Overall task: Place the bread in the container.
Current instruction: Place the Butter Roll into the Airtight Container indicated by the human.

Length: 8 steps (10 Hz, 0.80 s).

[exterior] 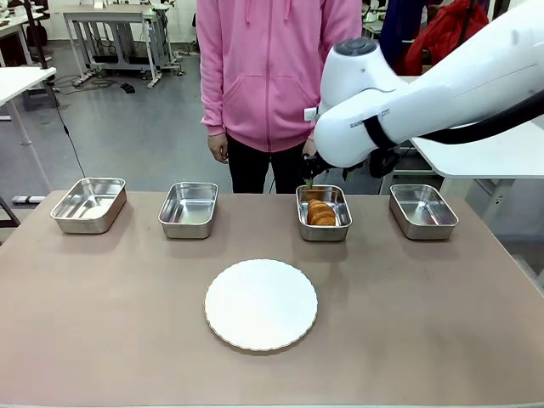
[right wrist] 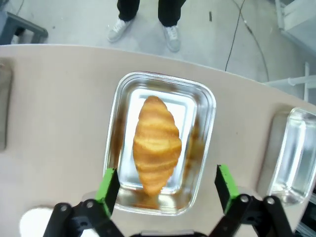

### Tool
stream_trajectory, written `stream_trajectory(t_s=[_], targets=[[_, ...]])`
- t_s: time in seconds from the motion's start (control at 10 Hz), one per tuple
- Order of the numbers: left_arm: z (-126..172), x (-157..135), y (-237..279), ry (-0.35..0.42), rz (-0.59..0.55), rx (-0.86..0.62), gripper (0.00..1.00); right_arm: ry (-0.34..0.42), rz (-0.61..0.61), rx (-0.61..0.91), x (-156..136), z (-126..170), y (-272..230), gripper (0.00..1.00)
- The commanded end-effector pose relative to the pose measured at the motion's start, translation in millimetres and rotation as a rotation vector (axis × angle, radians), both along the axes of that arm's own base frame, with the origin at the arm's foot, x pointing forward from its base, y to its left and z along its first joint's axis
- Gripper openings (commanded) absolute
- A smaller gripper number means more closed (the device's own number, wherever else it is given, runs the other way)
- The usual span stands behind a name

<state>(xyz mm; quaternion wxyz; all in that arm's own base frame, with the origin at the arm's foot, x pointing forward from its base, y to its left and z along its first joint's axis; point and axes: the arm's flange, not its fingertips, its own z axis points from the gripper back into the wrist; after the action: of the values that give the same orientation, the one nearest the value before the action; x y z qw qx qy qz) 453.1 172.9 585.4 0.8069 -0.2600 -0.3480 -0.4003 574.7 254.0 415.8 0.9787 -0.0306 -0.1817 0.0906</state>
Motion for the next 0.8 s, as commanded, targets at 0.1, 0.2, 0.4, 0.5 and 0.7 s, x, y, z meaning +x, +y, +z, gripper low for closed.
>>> stream_trajectory(t_s=[0.1,0.2,0.4,0.5,0.7], targets=[[2,-1,-1,-0.007,-0.006,-0.005,1.00,-0.112,-0.032,0.048,-77,40,-32,1.00],[2,-1,-1,-0.007,-0.006,-0.005,1.00,-0.114,-0.035,0.075,-103,49,-41,1.00],[2,-1,-1,-0.007,-0.006,-0.005,1.00,-0.096,-0.001,0.120,-146,54,-56,1.00],[2,-1,-1,-0.007,-0.006,-0.005,1.00,-0.081,0.018,0.139,-165,53,-65,1.00],[2,-1,-1,-0.007,-0.006,-0.005,1.00,-0.080,0.043,0.164,-194,45,-79,1.00]])
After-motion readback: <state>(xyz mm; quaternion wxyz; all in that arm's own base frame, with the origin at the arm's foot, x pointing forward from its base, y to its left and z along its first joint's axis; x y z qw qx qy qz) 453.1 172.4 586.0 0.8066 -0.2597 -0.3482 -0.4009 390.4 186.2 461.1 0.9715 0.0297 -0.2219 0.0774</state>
